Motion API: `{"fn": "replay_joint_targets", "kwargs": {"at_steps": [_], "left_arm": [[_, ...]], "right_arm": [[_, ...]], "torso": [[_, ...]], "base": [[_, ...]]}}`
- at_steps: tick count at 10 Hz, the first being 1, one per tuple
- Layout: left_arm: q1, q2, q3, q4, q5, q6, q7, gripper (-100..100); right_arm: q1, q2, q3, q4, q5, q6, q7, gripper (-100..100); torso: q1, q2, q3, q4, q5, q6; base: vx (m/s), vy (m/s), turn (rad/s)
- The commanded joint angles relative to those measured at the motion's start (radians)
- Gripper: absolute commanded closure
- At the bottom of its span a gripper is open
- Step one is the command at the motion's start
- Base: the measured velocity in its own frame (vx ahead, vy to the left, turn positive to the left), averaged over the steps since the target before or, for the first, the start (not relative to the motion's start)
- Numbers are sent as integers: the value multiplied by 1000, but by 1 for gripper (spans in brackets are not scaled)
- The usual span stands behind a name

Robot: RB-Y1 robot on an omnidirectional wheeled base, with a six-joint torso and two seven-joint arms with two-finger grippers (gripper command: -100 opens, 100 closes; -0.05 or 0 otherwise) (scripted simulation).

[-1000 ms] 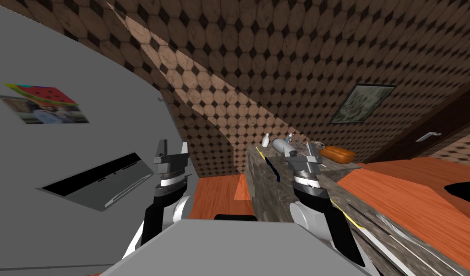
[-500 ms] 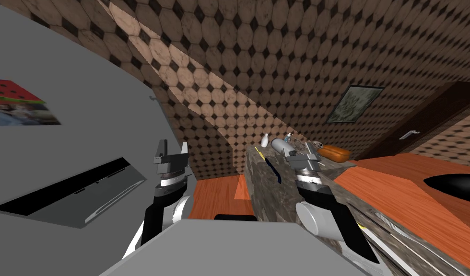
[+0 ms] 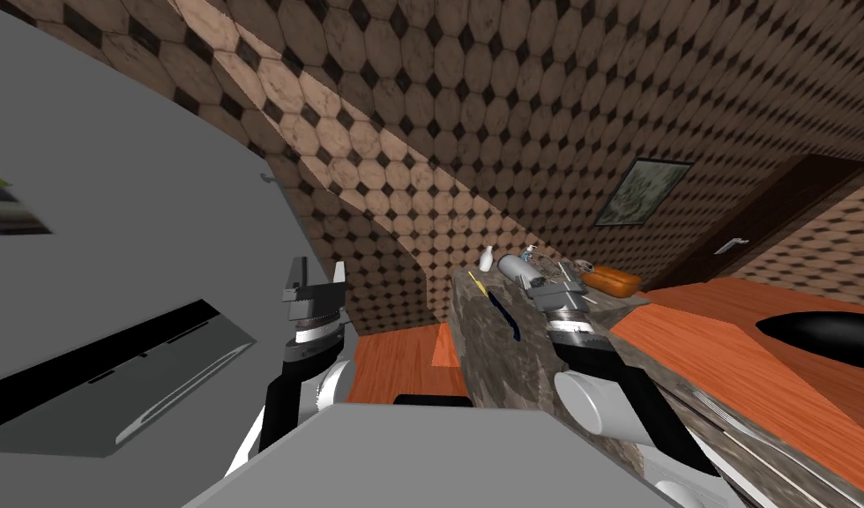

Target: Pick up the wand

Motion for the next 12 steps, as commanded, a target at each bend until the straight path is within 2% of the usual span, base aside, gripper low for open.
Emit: {"fn": "replay_joint_targets", "kwargs": {"at_steps": [1,2,3,4,5,6,7,9,10,11,12], "left_arm": [[0,0,0,0,0,0,0,0],[0,0,0,0,0,0,0,0],[0,0,0,0,0,0,0,0],[0,0,0,0,0,0,0,0],[0,0,0,0,0,0,0,0],[0,0,0,0,0,0,0,0],[0,0,0,0,0,0,0,0],[0,0,0,0,0,0,0,0],[0,0,0,0,0,0,0,0],[0,0,0,0,0,0,0,0],[0,0,0,0,0,0,0,0]], "right_arm": [[4,-26,-26,-3,-45,50,-30,-100],[4,-26,-26,-3,-45,71,-30,-100],[5,-49,-51,-4,-86,104,-56,-100],[5,-49,-51,-4,-86,128,-56,-100],[8,-72,-77,-6,-129,156,-84,-100],[8,-72,-77,-6,-129,185,-84,-100],[12,-95,-104,-7,-172,214,-112,-100],[12,-95,-104,-7,-172,252,-112,-100],[18,-119,-131,-7,-215,294,-142,-100],[18,-119,-131,-7,-215,315,-142,-100],[26,-142,-157,-7,-259,348,-171,-100]], "torso": [[0,0,0,0,0,0],[0,-1,0,0,0,0],[0,-1,0,0,0,0],[0,-1,-1,0,0,0],[0,-1,0,0,0,0],[0,-2,-1,0,0,0],[0,-1,-1,0,0,0],[0,-1,-1,0,0,0],[-1,0,0,0,0,0],[-1,0,0,0,0,0],[-1,-1,0,0,0,0]], "base": [[58,31,-68],[55,31,-44],[64,28,-52],[54,31,-39],[70,30,-72],[63,29,-30],[55,37,-41],[44,27,-14],[51,21,-42],[60,23,-28],[84,37,-34]]}}
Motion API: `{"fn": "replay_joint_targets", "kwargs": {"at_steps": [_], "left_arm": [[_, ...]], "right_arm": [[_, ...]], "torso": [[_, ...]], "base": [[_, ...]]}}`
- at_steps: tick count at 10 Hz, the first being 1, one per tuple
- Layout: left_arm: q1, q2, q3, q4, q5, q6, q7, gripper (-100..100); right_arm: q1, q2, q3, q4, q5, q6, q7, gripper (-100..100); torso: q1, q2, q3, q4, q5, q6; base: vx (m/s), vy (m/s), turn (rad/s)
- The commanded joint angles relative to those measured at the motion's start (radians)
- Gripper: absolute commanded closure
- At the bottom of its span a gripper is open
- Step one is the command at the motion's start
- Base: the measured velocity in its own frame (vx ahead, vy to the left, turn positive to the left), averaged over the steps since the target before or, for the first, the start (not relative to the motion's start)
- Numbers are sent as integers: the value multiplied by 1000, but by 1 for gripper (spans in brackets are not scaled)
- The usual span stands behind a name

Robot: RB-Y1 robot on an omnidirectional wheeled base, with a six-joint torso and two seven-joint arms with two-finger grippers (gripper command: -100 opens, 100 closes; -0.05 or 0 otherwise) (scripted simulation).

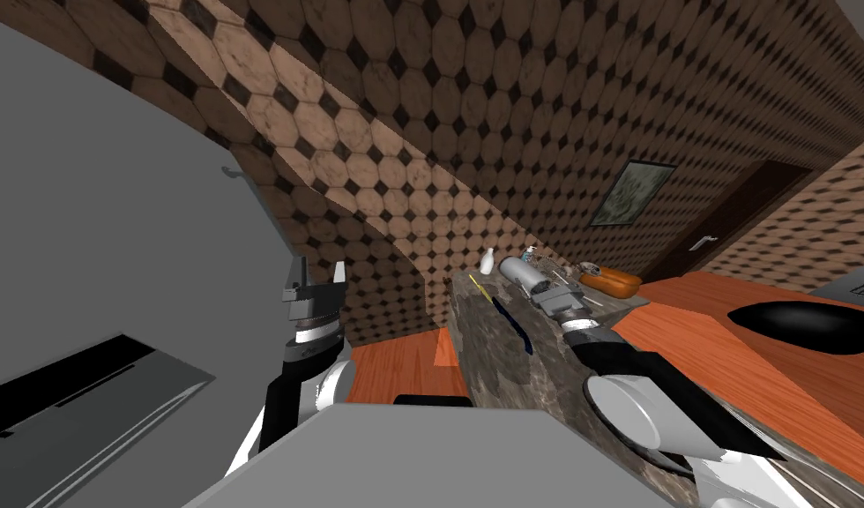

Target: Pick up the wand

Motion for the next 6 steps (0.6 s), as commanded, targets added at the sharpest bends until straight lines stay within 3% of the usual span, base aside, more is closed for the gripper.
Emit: {"fn": "replay_joint_targets", "kwargs": {"at_steps": [1,4,6], "left_arm": [[0,0,0,0,0,0,0,0],[0,0,0,0,0,0,0,0],[0,0,0,0,0,0,0,0]], "right_arm": [[8,-9,-13,-5,-21,50,-17,-100],[30,-57,-64,-1,-106,150,-78,-100],[30,-57,-64,-1,-107,185,-78,-100]], "torso": [[0,0,0,0,0,0],[-1,1,0,0,0,0],[-1,0,0,0,0,0]], "base": [[63,30,-20],[74,21,-16],[50,16,-4]]}}
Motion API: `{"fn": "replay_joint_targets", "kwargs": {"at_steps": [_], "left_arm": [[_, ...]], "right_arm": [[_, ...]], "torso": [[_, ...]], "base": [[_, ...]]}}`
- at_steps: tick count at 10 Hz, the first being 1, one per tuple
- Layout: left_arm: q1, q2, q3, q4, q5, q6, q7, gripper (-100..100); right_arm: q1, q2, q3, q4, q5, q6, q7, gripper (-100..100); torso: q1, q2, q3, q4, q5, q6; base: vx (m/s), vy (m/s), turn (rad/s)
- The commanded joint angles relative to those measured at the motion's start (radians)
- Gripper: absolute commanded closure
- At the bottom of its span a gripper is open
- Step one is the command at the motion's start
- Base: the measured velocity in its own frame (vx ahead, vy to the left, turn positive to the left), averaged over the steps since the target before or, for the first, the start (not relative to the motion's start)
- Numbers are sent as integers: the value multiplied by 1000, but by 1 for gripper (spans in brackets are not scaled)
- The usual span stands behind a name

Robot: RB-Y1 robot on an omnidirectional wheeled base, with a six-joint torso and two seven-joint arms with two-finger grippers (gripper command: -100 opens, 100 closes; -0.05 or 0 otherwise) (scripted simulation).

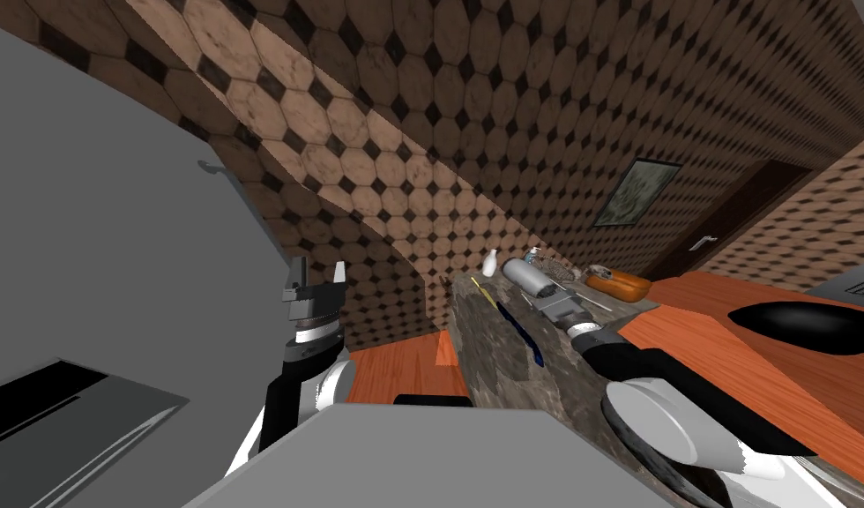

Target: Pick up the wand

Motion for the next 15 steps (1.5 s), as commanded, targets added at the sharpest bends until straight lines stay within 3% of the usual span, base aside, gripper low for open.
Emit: {"fn": "replay_joint_targets", "kwargs": {"at_steps": [1,2,5,7,10,13,14,15], "left_arm": [[0,0,0,0,0,0,0,0],[0,0,0,0,0,0,0,0],[0,0,0,0,0,0,0,0],[0,0,0,0,0,0,0,0],[0,0,0,0,0,0,0,0],[0,0,0,0,0,0,0,0],[0,0,0,0,0,0,0,0],[0,0,0,0,0,0,0,0]], "right_arm": [[13,-31,-29,9,-48,50,-33,-100],[13,-31,-29,9,-48,73,-33,-100],[48,-79,-75,20,-129,172,-95,-100],[48,-79,-75,20,-129,204,-95,-100],[90,-124,-116,36,-204,295,-156,-100],[114,-145,-135,45,-240,386,-185,-100],[114,-145,-135,45,-240,394,-185,-100],[139,-165,-152,56,-274,429,-215,-100]], "torso": [[0,0,0,0,0,0],[0,0,0,0,0,0],[0,-3,-2,-1,0,0],[0,-2,-1,-1,0,0],[0,-1,0,0,0,0],[-1,-3,-1,-1,0,0],[-1,-2,-1,0,0,0],[-1,0,0,0,0,0]], "base": [[45,9,-2],[55,20,-3],[91,18,8],[49,9,4],[69,8,26],[80,7,27],[33,0,1],[61,-9,54]]}}
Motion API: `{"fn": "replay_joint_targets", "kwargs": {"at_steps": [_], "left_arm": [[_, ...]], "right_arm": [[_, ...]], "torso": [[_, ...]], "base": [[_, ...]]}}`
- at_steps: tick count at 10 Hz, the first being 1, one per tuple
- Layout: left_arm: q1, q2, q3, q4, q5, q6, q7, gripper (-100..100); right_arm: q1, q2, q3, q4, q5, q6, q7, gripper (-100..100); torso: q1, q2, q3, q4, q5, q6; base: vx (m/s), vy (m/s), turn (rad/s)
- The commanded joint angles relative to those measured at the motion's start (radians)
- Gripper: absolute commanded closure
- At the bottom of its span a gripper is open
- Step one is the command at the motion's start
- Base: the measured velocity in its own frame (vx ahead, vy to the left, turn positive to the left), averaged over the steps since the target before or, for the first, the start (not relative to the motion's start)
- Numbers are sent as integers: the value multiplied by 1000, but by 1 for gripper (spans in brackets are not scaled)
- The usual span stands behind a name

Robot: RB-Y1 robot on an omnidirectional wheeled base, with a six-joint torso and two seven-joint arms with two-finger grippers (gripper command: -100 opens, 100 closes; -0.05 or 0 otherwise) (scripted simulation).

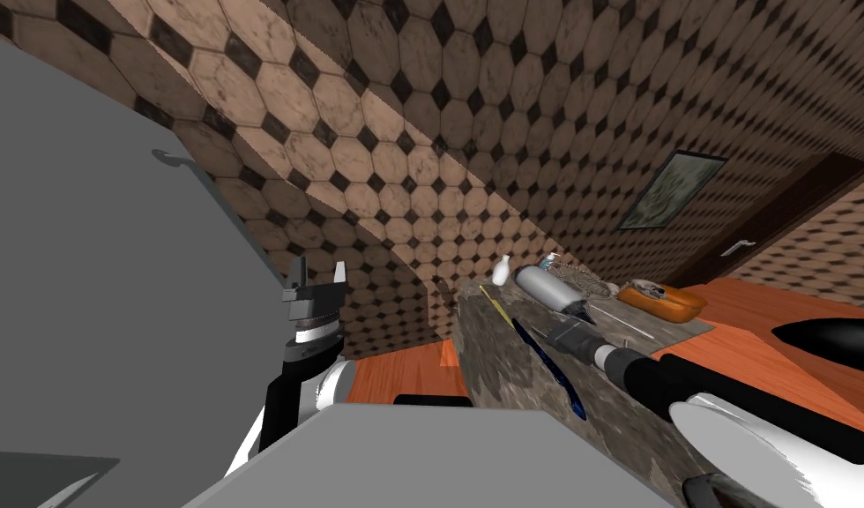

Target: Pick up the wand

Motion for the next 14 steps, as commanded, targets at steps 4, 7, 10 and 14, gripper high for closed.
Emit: {"fn": "replay_joint_targets", "kwargs": {"at_steps": [4,7,10,14], "left_arm": [[0,0,0,0,0,0,0,0],[0,0,0,0,0,0,0,0],[0,0,0,0,0,0,0,0],[0,0,0,0,0,0,0,0]], "right_arm": [[66,-47,-41,26,-78,139,-76,-100],[94,-64,-54,38,-107,222,-103,-100],[152,-96,-78,65,-159,307,-155,-100],[210,-124,-96,92,-203,408,-202,-100]], "torso": [[0,-1,-1,0,0,0],[0,-1,-1,0,0,0],[0,-1,-1,0,0,0],[0,0,0,0,0,0]], "base": [[82,-2,52],[78,-6,50],[84,-11,72],[71,-16,68]]}}
